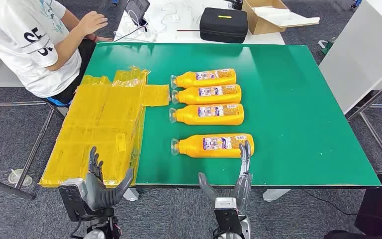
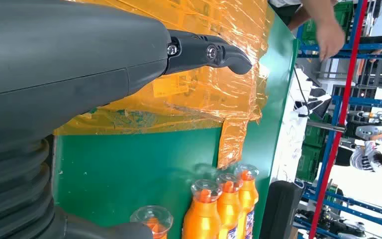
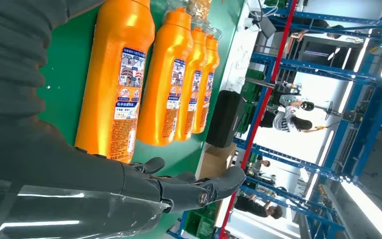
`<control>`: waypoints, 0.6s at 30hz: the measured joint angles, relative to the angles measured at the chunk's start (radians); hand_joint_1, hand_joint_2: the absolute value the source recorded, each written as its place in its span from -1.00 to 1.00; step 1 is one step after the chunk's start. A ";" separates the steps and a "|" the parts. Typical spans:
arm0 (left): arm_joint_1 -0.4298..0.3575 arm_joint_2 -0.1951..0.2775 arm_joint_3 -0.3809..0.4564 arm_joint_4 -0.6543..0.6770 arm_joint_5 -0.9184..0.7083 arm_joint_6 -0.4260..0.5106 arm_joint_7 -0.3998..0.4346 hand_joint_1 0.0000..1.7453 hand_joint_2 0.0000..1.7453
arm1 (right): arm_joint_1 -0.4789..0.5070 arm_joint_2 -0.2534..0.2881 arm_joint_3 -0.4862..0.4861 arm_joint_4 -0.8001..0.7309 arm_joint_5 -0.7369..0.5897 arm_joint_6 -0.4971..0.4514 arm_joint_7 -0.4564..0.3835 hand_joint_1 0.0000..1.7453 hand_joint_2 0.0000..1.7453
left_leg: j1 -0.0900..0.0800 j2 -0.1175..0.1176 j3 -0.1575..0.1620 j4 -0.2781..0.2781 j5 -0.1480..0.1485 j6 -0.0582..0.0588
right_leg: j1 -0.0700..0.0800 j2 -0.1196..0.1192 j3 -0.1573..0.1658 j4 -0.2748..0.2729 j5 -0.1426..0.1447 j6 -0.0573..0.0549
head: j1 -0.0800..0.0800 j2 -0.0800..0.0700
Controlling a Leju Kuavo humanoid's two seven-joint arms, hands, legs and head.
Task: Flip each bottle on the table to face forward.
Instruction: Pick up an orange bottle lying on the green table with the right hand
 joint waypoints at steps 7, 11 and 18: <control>-0.004 0.000 -0.001 0.000 -0.002 0.000 0.000 -1.00 1.00 | 0.000 0.000 0.000 0.000 0.001 0.000 0.000 -1.00 1.00 | 0.000 0.000 0.000 0.000 0.000 0.000 | 0.000 0.000 0.000 0.000 0.000 0.000 | 0.000 0.000; -0.006 0.000 -0.001 0.000 -0.006 0.001 0.000 -1.00 1.00 | 0.000 0.000 -0.001 0.000 0.008 0.000 0.000 -1.00 1.00 | 0.000 0.000 0.000 0.000 0.000 0.000 | 0.000 0.000 0.000 0.000 0.000 0.000 | 0.000 0.000; -0.014 0.000 -0.001 0.000 -0.021 0.003 0.000 -1.00 1.00 | -0.002 0.000 -0.004 0.000 0.035 0.000 0.000 -1.00 1.00 | 0.000 0.000 0.000 0.000 0.000 0.000 | 0.000 0.000 0.000 0.000 0.000 0.000 | 0.000 0.000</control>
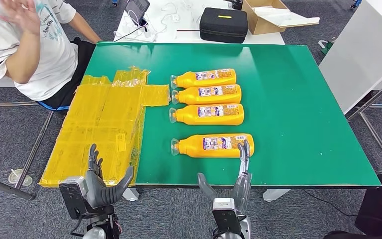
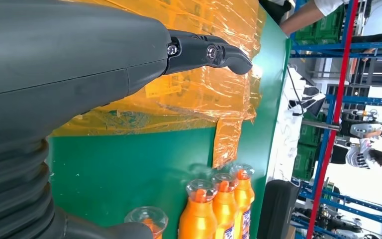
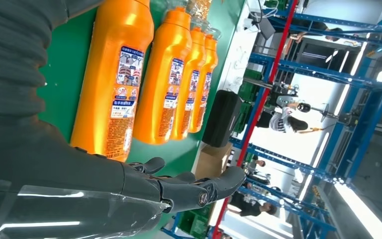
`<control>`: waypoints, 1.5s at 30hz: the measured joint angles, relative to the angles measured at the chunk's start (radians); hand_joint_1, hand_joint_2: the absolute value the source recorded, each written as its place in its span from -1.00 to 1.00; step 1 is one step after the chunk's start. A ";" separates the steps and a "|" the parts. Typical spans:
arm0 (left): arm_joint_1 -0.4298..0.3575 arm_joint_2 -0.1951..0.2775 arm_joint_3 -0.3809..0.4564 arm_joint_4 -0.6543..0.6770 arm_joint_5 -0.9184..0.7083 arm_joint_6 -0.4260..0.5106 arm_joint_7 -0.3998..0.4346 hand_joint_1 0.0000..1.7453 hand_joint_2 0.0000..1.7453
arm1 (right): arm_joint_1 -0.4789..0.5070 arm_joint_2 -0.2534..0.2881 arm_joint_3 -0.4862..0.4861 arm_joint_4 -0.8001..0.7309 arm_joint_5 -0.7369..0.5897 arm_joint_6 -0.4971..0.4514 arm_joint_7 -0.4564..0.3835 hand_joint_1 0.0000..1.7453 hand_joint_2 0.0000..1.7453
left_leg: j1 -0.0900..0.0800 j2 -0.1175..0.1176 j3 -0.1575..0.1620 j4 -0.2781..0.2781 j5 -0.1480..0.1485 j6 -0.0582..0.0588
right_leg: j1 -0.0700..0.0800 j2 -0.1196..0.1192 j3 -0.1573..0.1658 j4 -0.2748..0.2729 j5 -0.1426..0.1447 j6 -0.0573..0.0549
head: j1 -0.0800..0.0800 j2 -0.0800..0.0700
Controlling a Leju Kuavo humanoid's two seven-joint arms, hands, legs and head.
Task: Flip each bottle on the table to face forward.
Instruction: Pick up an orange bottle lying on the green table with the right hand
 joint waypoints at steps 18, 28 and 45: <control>-0.034 0.000 0.002 0.000 -0.031 -0.017 -0.008 -1.00 1.00 | -0.089 -0.039 -0.018 0.003 0.113 0.063 0.133 -1.00 1.00 | 0.000 0.000 0.000 0.000 0.001 0.001 | 0.000 0.000 0.000 0.000 0.001 -0.001 | 0.000 0.000; -0.059 0.000 0.019 0.002 -0.052 -0.057 -0.013 -1.00 1.00 | -0.317 -0.179 -0.071 0.041 0.231 0.219 0.372 -1.00 1.00 | -0.001 0.000 0.000 0.000 0.003 0.003 | -0.001 0.000 0.000 0.000 0.003 0.000 | 0.000 0.000; -0.063 -0.001 0.054 0.023 -0.073 -0.080 -0.006 -1.00 1.00 | -0.444 -0.278 -0.015 0.200 0.220 0.574 0.560 -1.00 1.00 | -0.001 0.000 -0.001 0.000 0.003 0.003 | -0.001 -0.001 0.000 0.000 0.003 0.000 | 0.000 0.000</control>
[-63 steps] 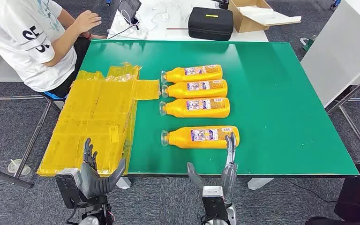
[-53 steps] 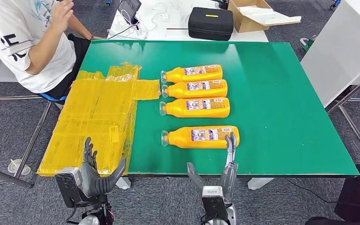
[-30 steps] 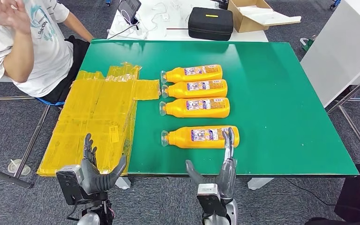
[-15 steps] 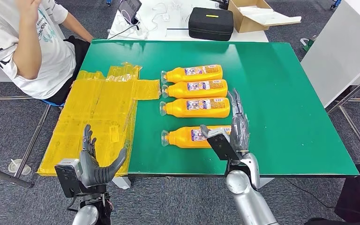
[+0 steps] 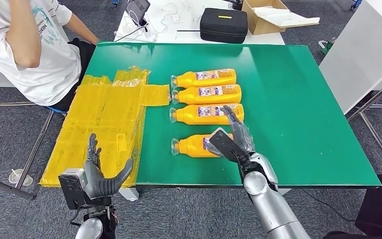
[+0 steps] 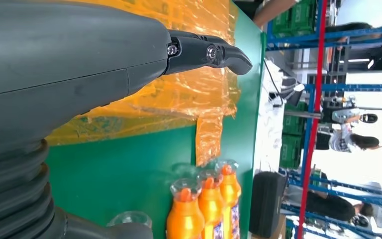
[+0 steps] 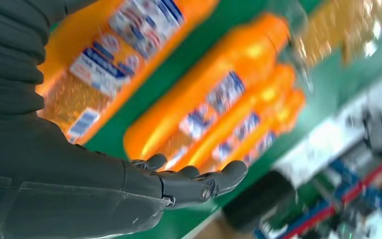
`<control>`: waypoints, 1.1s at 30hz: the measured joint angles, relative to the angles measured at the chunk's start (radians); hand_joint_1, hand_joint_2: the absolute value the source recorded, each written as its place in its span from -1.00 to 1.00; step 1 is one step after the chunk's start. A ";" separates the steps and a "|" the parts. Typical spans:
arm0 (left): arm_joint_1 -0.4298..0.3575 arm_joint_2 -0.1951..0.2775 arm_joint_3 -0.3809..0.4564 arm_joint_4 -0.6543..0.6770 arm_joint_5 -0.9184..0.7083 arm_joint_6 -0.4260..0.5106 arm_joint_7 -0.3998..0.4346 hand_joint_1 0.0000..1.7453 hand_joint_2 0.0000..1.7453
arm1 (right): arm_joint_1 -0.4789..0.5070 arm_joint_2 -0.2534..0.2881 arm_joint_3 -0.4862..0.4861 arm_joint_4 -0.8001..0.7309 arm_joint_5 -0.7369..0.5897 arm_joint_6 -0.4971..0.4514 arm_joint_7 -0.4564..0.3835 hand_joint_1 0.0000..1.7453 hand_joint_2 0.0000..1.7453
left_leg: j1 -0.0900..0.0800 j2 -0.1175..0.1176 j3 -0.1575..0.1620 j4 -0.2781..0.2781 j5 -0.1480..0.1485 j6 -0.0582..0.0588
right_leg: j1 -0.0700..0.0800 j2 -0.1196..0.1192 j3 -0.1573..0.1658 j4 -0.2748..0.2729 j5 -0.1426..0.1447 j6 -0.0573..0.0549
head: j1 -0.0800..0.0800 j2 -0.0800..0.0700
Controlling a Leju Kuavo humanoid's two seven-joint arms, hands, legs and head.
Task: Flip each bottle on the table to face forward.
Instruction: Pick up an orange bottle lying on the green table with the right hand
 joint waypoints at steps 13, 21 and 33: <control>-0.031 -0.001 0.025 0.058 -0.011 -0.020 0.000 -1.00 1.00 | -0.093 -0.127 0.143 0.120 -0.100 0.179 0.007 -1.00 1.00 | 0.000 0.000 0.000 0.000 0.000 0.000 | 0.000 0.000 0.000 0.000 0.000 0.000 | 0.000 0.000; -0.032 -0.002 0.027 0.063 -0.011 -0.023 0.000 -1.00 1.00 | -0.099 -0.142 0.158 0.128 -0.093 0.177 0.016 -1.00 1.00 | 0.000 0.000 0.000 0.000 0.000 0.000 | 0.000 0.000 0.000 0.000 0.000 0.000 | 0.000 0.000; -0.043 -0.006 0.034 0.089 -0.011 -0.028 0.007 -1.00 1.00 | -0.177 -0.196 0.258 0.234 -0.010 0.172 0.100 -1.00 1.00 | 0.000 0.000 0.000 0.000 0.000 0.000 | 0.000 0.000 0.000 0.000 0.000 0.000 | 0.000 0.000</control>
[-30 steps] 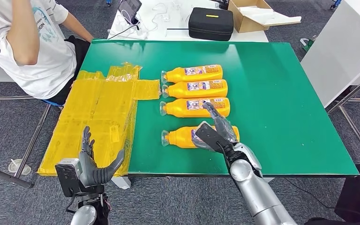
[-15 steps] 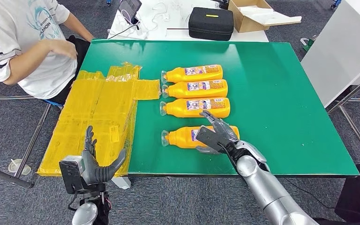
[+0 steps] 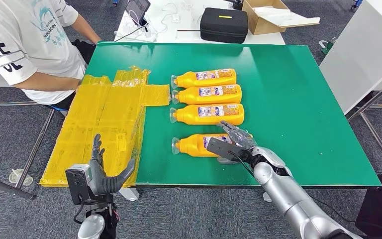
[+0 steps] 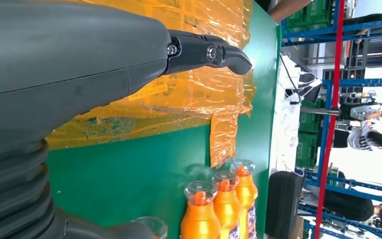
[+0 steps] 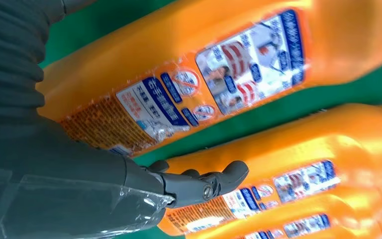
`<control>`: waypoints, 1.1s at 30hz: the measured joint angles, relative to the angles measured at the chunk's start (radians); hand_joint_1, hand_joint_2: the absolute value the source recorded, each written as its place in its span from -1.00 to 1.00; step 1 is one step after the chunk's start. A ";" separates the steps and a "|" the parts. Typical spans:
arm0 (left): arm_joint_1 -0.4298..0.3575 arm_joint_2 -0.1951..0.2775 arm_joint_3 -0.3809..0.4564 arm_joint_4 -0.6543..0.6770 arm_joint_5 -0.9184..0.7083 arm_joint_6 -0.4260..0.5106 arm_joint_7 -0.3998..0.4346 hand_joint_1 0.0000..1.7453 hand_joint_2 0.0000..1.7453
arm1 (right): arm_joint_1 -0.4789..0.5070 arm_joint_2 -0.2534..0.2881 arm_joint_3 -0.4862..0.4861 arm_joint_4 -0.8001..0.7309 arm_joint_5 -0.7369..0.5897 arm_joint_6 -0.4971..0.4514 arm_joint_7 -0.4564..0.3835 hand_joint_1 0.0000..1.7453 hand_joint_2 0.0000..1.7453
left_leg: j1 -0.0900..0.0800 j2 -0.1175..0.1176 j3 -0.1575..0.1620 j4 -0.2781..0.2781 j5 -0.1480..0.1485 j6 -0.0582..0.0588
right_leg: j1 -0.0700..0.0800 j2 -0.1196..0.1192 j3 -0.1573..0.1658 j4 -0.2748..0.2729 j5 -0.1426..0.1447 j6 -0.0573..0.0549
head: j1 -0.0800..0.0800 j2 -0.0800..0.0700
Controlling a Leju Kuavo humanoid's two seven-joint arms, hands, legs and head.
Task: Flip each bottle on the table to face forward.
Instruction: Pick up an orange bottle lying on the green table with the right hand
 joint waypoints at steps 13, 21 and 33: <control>-0.004 -0.002 0.001 0.019 0.001 -0.002 0.011 -1.00 1.00 | -0.086 0.008 0.061 0.129 0.031 0.036 0.007 0.20 1.00 | 0.000 0.000 0.002 0.000 0.000 0.000 | 0.000 0.000 0.002 0.000 0.000 0.000 | 0.000 0.000; -0.015 -0.003 0.000 0.039 0.005 -0.004 0.013 -1.00 1.00 | -0.118 0.001 0.088 0.168 -0.013 0.090 -0.038 1.00 1.00 | 0.000 0.000 0.006 0.000 0.000 0.000 | 0.000 0.000 0.005 0.000 0.000 0.000 | 0.000 0.000; -0.020 -0.003 -0.001 0.059 0.020 -0.004 0.013 -1.00 1.00 | -0.105 -0.041 0.095 0.142 -0.114 0.116 -0.066 1.00 1.00 | 0.000 0.000 0.006 0.000 0.000 0.000 | 0.000 0.000 0.005 0.000 0.000 0.000 | 0.000 0.000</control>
